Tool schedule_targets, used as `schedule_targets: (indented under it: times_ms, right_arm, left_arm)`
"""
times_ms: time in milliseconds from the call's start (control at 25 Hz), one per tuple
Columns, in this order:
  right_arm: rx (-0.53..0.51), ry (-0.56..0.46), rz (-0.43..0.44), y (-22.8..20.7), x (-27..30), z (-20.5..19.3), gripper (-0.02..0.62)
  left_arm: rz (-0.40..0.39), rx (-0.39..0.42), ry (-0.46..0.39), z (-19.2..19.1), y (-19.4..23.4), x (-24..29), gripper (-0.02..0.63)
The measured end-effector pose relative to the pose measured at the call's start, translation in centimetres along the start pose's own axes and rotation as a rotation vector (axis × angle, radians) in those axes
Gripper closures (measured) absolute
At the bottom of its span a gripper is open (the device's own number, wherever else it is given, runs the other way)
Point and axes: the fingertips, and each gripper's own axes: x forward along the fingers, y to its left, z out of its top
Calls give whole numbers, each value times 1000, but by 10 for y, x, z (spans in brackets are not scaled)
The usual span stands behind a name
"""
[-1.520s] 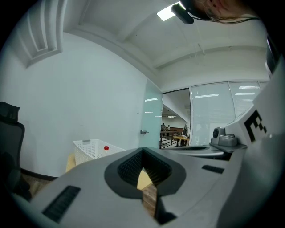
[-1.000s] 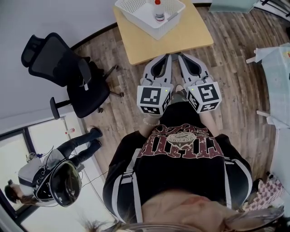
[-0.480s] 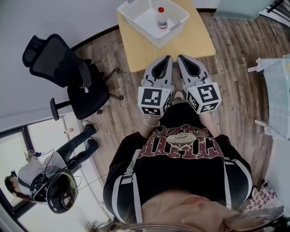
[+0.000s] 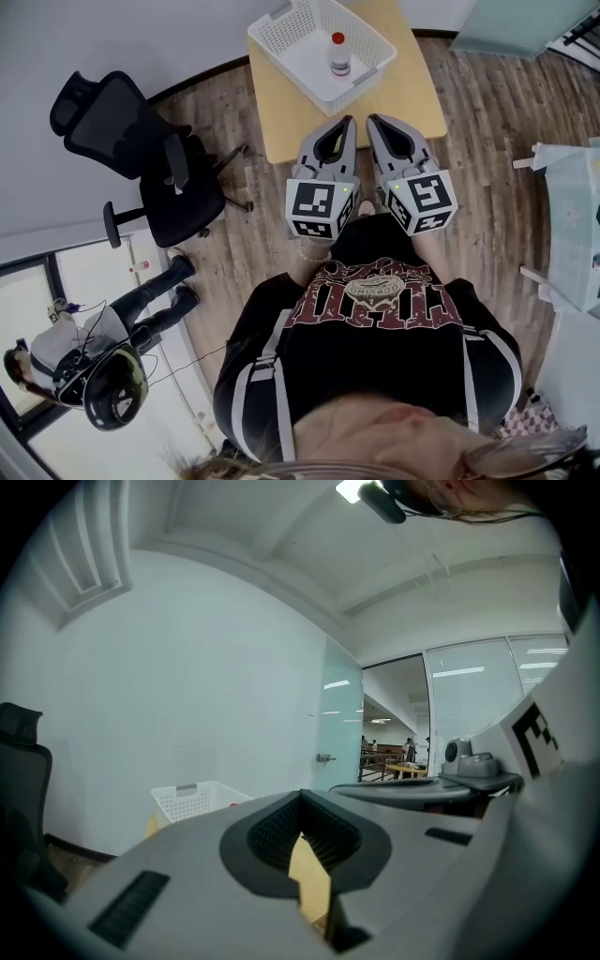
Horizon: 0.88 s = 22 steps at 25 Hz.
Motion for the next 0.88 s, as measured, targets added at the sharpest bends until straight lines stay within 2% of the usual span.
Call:
schedule_targets:
  times_ms: [480, 880]
  right_arm:
    - [-13, 5, 44, -36, 16, 6, 578]
    - [-20, 15, 48, -49, 26, 4, 578]
  left_arm:
    - [45, -6, -9, 4, -1, 39, 560]
    - [57, -18, -7, 2, 4, 54, 560]
